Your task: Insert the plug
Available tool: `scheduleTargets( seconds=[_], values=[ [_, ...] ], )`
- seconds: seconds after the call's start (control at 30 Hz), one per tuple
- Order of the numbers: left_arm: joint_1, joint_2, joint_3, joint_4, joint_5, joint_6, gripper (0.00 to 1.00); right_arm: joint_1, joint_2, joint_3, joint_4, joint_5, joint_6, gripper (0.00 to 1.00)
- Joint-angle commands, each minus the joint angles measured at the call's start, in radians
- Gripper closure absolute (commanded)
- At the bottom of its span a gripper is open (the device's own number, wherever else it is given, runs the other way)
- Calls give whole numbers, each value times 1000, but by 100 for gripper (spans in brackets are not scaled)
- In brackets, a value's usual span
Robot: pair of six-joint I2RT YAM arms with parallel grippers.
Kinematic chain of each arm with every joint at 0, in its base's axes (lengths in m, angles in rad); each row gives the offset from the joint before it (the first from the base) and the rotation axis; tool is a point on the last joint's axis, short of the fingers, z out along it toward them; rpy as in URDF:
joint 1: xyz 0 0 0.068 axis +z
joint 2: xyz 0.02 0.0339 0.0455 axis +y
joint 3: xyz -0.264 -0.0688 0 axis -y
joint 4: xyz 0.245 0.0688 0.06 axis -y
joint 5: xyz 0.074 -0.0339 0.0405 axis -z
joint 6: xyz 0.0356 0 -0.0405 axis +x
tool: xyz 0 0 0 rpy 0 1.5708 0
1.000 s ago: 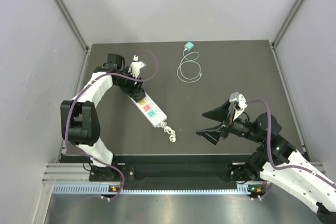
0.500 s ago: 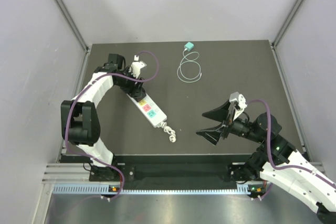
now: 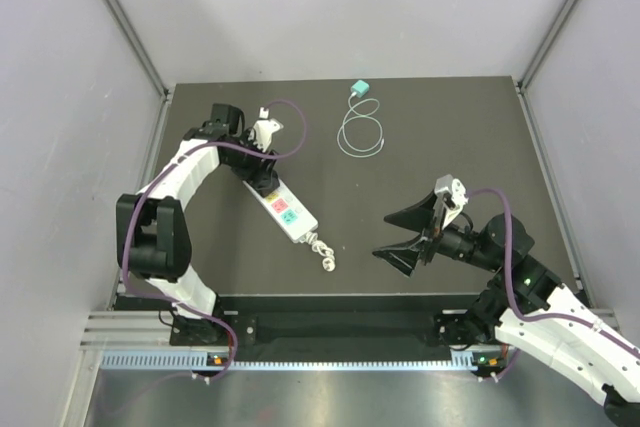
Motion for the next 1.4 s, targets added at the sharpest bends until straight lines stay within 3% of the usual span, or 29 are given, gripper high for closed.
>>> scheduleTargets(
  seconds=[0.0,0.63,1.37],
  values=[
    [-9,-68,-28,-24,37,-28,100,-8,-3,31,30,-9,10,0],
    [-24,-102,-129,75,92,-14,100,-8,-58,25,3,-9,40,0],
    [-25,-119,-218,107,2,-46,100,-7,-69,22,-14,-4,29,0]
  ],
)
